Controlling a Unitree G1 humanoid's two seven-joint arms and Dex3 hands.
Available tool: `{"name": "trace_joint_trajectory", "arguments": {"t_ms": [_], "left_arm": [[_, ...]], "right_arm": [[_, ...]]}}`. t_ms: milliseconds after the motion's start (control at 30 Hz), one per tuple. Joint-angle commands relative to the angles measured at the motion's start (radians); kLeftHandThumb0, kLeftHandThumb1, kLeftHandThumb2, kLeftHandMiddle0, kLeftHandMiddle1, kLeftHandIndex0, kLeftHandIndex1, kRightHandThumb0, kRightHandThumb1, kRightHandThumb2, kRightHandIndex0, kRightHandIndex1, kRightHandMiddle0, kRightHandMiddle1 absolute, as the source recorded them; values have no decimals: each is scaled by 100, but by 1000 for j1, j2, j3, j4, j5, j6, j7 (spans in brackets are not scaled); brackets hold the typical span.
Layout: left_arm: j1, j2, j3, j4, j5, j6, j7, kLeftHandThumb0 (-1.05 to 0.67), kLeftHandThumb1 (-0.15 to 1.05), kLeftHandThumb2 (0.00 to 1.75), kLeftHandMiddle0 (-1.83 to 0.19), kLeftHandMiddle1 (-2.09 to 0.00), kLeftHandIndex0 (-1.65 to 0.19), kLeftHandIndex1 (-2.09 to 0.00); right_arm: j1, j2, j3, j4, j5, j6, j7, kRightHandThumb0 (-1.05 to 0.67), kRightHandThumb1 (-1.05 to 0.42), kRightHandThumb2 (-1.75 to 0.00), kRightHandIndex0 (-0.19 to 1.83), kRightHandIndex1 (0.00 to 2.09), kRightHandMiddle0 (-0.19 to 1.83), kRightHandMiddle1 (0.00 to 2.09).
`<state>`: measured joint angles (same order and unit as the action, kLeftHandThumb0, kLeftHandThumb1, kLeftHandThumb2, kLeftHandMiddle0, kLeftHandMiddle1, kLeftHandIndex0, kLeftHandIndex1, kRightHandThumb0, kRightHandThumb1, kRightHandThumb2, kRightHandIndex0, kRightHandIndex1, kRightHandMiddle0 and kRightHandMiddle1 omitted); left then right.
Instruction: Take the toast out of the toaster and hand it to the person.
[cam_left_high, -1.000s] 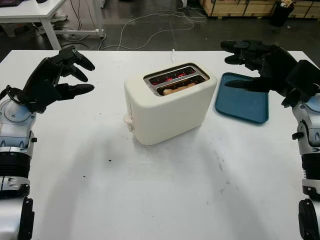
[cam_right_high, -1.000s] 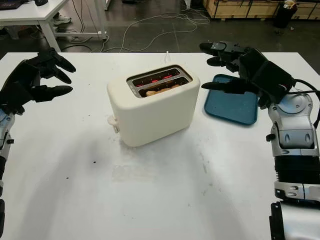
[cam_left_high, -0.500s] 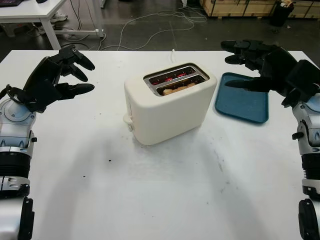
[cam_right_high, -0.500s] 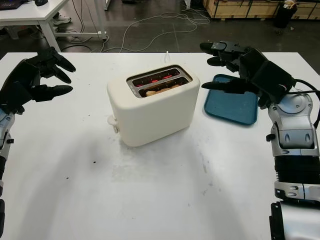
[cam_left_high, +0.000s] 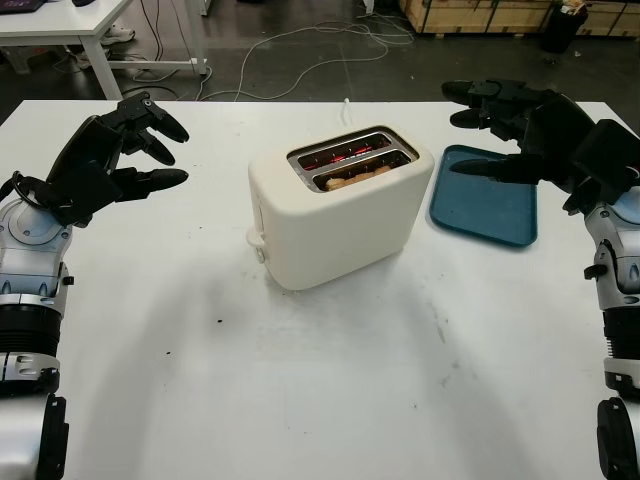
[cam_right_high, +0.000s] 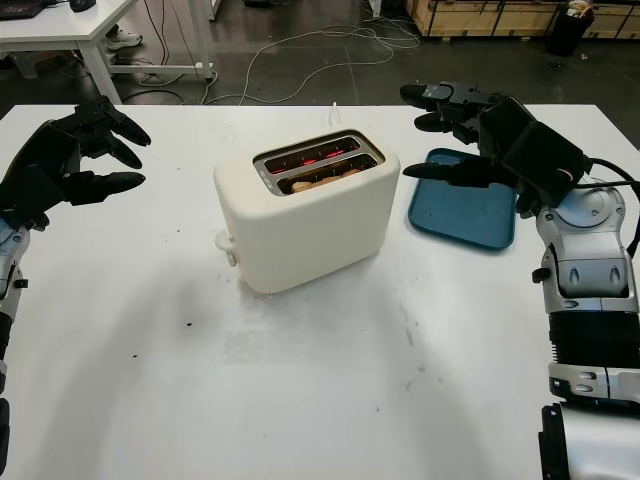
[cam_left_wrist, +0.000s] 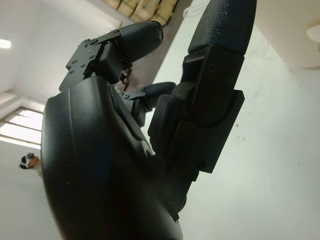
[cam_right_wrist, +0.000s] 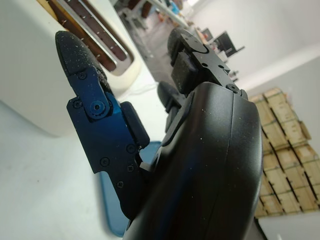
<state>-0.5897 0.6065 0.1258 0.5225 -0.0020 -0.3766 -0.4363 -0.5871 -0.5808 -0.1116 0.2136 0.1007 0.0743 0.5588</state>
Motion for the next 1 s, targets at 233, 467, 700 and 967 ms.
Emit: {"name": "trace_joint_trajectory", "arguments": {"t_ms": [233, 467, 700, 967], "left_arm": [[-7, 7, 2, 4, -6, -12, -8, -105, 92, 4, -28, -150, -23, -140], [-5, 10, -2, -6, 7, -11, 1, -105, 92, 6, -28, -151, -21, -142], [-4, 10, -1, -15, 7, 3, 1, -105, 92, 5, -28, -153, -21, -143], [-8, 11, -3, -5, 10, -13, 0, -105, 92, 6, -26, -153, -21, -143]], "right_arm": [[-6, 1, 1, -3, -2, 6, -6, -65, -72, 0, 2, 82, 45, 1], [-8, 0, 1, 0, -3, -9, -3, -65, -72, 0, 2, 82, 45, 1], [-12, 1, 1, 5, 1, -9, 2, -64, -72, 0, 0, 83, 44, 1], [-16, 1, 3, 4, 3, 2, 3, -62, -71, 0, 0, 82, 44, 0]]}}
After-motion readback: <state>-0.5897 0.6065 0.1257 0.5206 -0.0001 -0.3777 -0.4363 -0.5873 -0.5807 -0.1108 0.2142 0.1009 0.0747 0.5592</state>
